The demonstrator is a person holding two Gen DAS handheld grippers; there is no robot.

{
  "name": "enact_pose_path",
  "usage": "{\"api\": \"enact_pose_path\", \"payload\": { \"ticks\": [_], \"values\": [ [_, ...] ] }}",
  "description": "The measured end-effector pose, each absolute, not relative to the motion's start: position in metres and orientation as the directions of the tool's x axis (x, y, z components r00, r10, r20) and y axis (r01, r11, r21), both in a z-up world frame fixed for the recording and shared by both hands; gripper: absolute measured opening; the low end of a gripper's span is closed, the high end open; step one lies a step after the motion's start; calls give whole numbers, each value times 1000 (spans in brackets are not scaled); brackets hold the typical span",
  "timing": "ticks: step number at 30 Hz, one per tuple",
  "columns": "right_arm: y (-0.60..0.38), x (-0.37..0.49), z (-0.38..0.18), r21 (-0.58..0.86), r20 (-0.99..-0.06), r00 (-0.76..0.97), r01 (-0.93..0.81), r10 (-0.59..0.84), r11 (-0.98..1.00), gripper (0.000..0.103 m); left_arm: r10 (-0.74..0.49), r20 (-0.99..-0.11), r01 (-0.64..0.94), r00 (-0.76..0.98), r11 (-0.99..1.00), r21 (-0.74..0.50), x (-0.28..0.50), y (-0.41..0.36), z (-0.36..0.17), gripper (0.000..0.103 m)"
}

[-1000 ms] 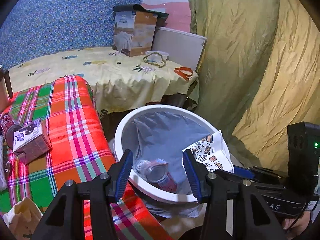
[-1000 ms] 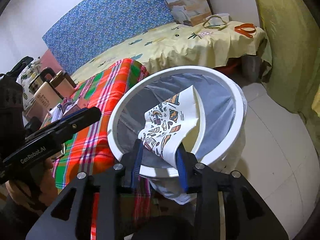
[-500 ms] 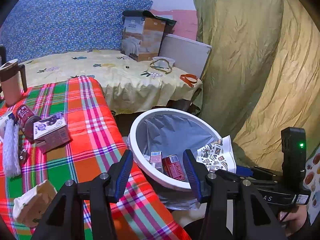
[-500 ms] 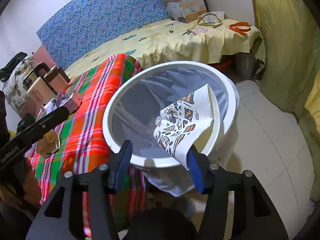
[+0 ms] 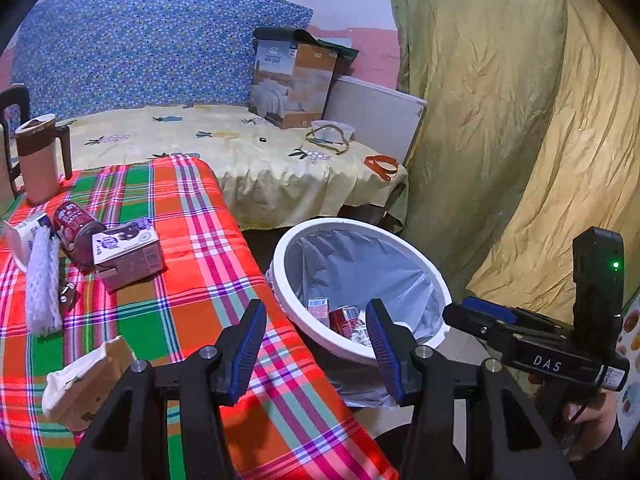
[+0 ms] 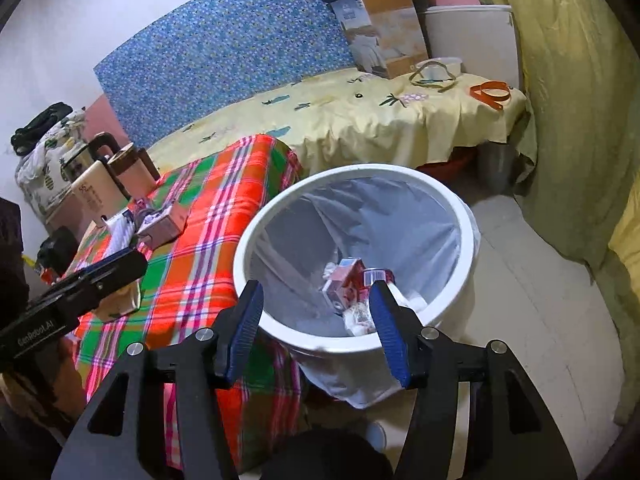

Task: Collect trash
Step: 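Move both open tools back over the bed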

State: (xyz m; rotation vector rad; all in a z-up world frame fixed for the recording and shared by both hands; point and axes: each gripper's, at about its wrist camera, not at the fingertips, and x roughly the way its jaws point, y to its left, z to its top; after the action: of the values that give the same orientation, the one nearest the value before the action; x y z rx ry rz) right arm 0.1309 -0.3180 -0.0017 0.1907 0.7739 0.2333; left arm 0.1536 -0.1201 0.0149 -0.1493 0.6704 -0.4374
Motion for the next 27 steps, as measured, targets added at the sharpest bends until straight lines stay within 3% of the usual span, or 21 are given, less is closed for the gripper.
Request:
{"api": "enact_pose_path", "payload": {
  "ticks": [15, 27],
  "values": [
    [-275, 112, 6, 307, -617, 673, -271, 408, 912, 57, -315, -583, 216, 749, 948, -235, 117, -69, 8, 52],
    [-218, 99, -1, 316, -634, 582, -406, 509, 858, 57, -188, -597, 79, 780, 976, -204, 76, -10, -3, 52]
  ]
}}
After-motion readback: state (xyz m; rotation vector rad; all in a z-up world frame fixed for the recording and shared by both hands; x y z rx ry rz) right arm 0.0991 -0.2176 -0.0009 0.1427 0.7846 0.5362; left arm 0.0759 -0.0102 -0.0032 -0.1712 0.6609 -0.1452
